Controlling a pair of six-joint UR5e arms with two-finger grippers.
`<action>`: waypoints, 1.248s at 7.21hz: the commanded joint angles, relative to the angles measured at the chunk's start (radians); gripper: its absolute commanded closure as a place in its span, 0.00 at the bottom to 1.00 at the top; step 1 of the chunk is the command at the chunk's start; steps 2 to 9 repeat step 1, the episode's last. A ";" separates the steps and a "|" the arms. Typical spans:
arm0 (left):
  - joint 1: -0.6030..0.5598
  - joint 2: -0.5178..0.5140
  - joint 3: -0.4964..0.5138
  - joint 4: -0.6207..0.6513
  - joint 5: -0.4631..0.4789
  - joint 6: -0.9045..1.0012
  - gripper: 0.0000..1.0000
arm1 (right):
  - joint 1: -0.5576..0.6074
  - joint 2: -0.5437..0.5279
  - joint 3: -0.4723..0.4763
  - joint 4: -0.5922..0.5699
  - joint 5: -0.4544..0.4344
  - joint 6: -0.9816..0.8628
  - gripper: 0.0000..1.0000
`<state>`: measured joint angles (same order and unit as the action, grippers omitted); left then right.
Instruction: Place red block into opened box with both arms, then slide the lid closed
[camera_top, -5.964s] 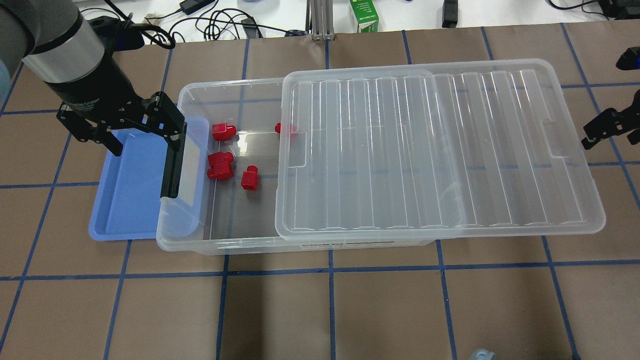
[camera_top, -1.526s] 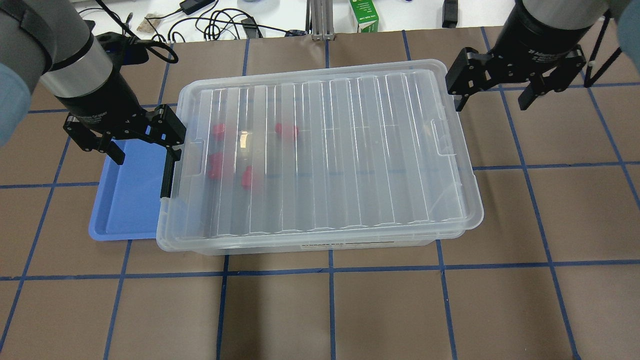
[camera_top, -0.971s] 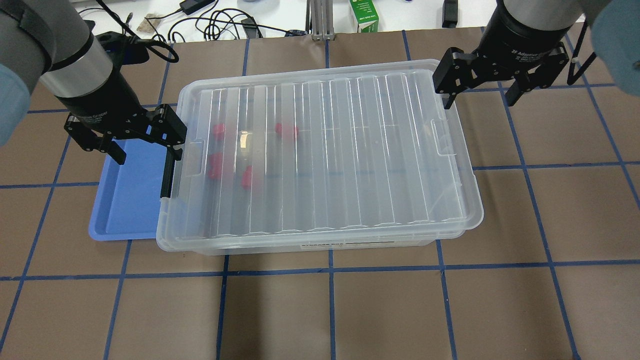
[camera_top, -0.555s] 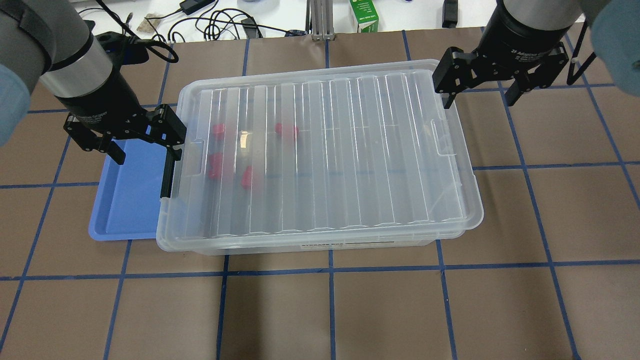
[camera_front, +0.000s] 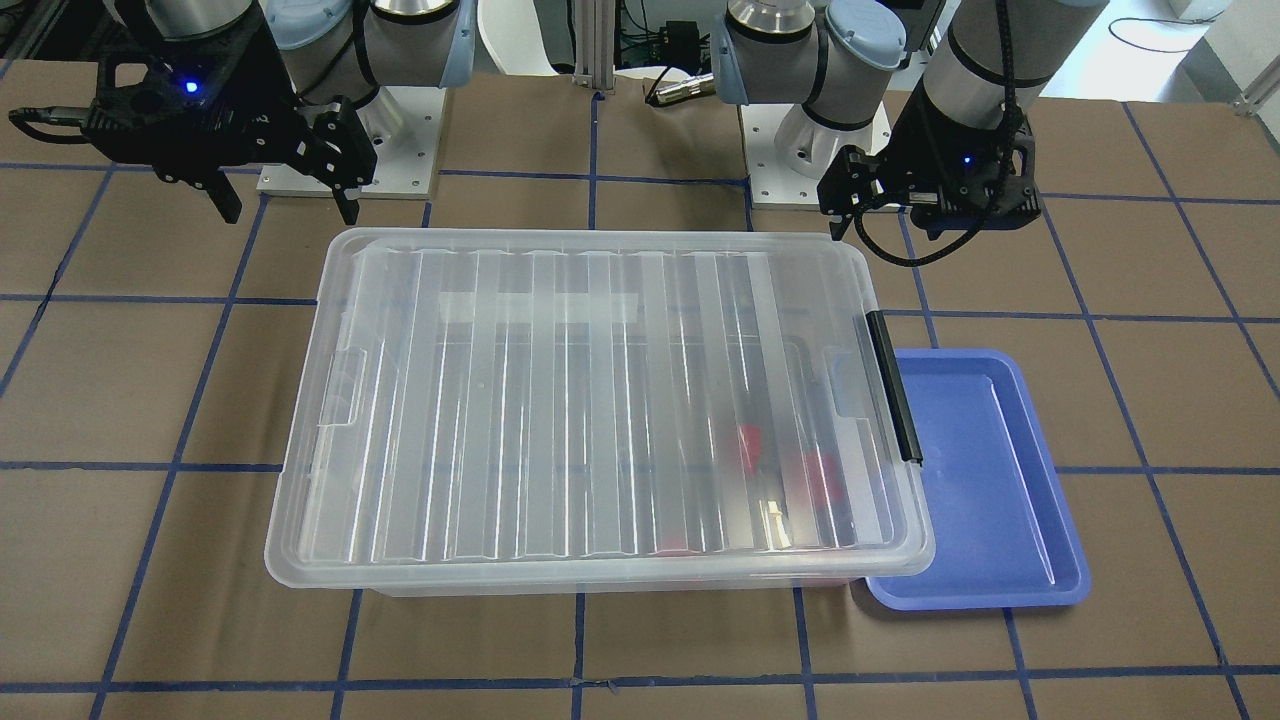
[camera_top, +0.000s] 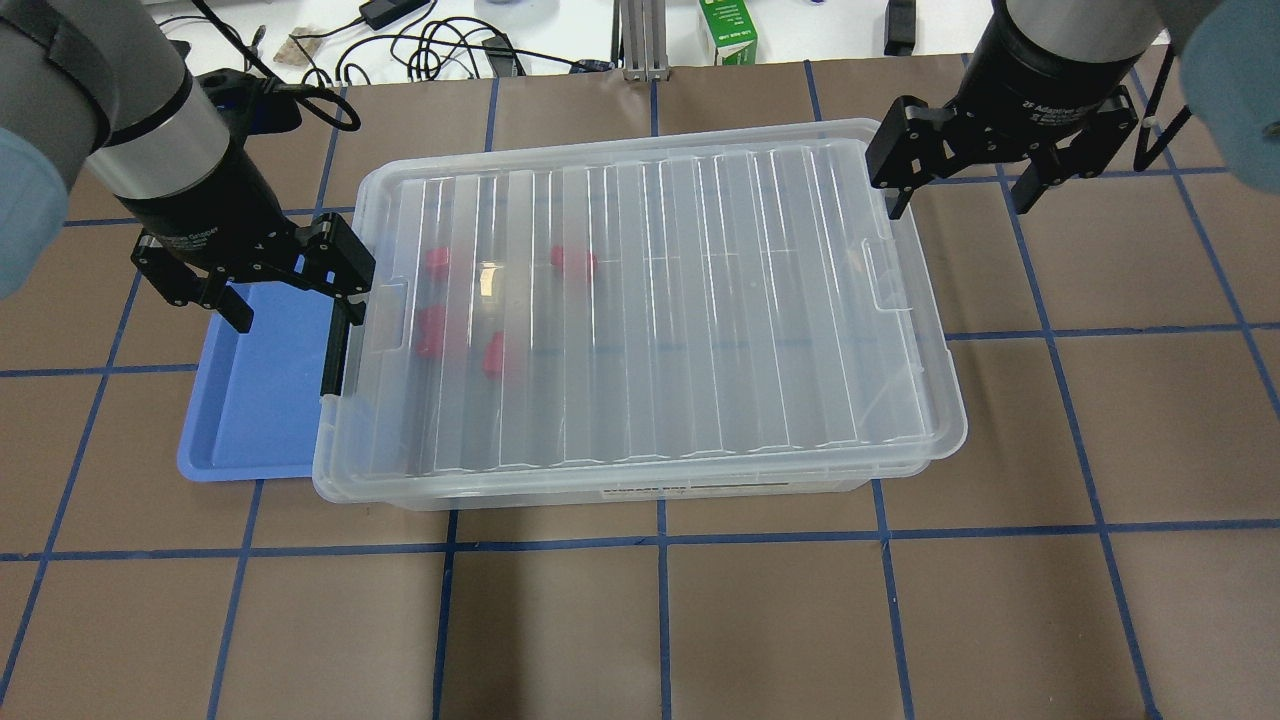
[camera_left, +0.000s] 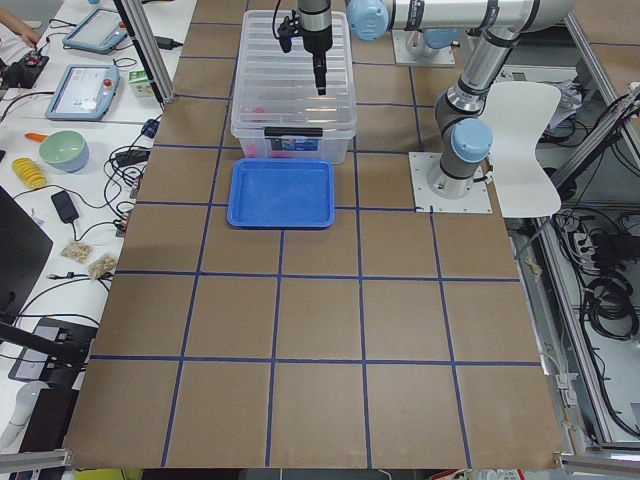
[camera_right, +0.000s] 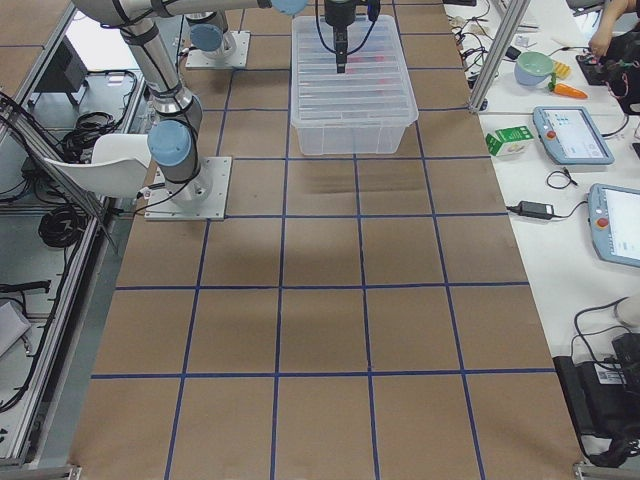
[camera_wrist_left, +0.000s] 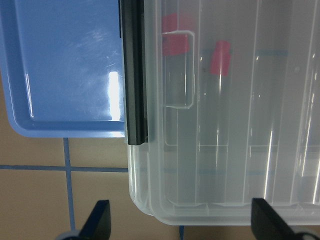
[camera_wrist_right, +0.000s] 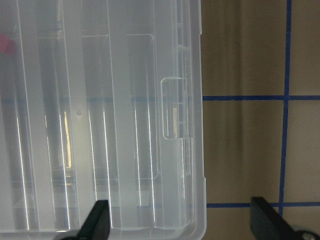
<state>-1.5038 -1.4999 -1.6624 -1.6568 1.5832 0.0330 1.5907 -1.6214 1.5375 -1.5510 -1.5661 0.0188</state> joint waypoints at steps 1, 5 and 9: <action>-0.001 0.001 -0.002 0.000 0.000 -0.001 0.00 | 0.000 0.000 0.001 0.000 0.000 0.000 0.00; -0.001 0.001 -0.002 0.000 0.000 -0.001 0.00 | 0.000 0.000 0.001 0.000 0.000 0.000 0.00; -0.001 0.001 -0.002 0.000 0.000 -0.001 0.00 | 0.000 0.000 0.001 0.000 0.000 0.000 0.00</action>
